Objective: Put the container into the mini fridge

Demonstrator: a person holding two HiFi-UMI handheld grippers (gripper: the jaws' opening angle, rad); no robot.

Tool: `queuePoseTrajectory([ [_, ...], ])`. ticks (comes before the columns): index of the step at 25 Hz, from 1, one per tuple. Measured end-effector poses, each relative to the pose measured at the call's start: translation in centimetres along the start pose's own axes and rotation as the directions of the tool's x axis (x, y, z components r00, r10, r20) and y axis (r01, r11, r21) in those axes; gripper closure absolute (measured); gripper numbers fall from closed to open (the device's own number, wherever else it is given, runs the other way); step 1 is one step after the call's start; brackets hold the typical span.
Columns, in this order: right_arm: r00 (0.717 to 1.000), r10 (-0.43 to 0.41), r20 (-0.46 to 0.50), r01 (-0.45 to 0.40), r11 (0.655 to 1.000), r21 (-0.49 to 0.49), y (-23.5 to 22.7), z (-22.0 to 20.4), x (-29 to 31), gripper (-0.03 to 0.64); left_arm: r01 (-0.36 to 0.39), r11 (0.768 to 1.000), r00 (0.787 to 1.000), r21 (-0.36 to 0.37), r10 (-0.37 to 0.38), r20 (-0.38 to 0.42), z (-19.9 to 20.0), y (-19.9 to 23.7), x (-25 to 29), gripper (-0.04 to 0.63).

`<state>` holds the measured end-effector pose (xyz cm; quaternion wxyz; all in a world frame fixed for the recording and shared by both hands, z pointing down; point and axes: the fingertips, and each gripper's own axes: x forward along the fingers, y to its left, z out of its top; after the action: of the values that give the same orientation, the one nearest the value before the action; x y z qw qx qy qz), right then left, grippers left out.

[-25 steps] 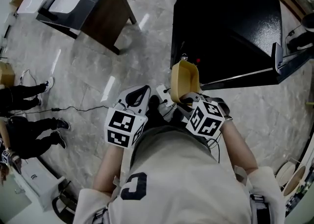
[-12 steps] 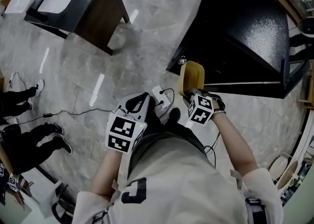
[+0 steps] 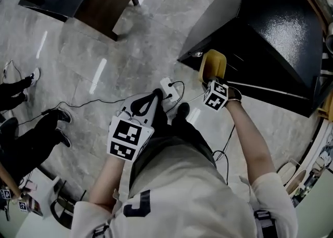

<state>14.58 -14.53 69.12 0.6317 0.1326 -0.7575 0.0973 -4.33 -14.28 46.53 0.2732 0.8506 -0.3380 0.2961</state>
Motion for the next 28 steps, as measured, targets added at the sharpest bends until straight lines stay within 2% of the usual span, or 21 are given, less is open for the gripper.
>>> queuePoseTrajectory([
  [7,0.999,-0.02,-0.043,0.019,1.0,-0.015,-1.7,-0.2,2.8,0.586,-0.013,0.999,1.0,-0.032,0.012,-0.021,-1.7,0.8,-0.1,0.541],
  [19,0.988,-0.145,-0.055,0.142,0.988,-0.058,-6.7,-0.5,4.4,0.586,-0.03,0.997,0.998,-0.07,0.027,-0.053,-3.5,0.9,0.3,0.541],
  [28,0.961,-0.273,-0.037,0.27,0.961,-0.061,-10.3,-0.7,5.4,0.584,-0.02,0.996,0.998,-0.084,0.014,-0.069,-4.7,1.2,1.3,0.541],
])
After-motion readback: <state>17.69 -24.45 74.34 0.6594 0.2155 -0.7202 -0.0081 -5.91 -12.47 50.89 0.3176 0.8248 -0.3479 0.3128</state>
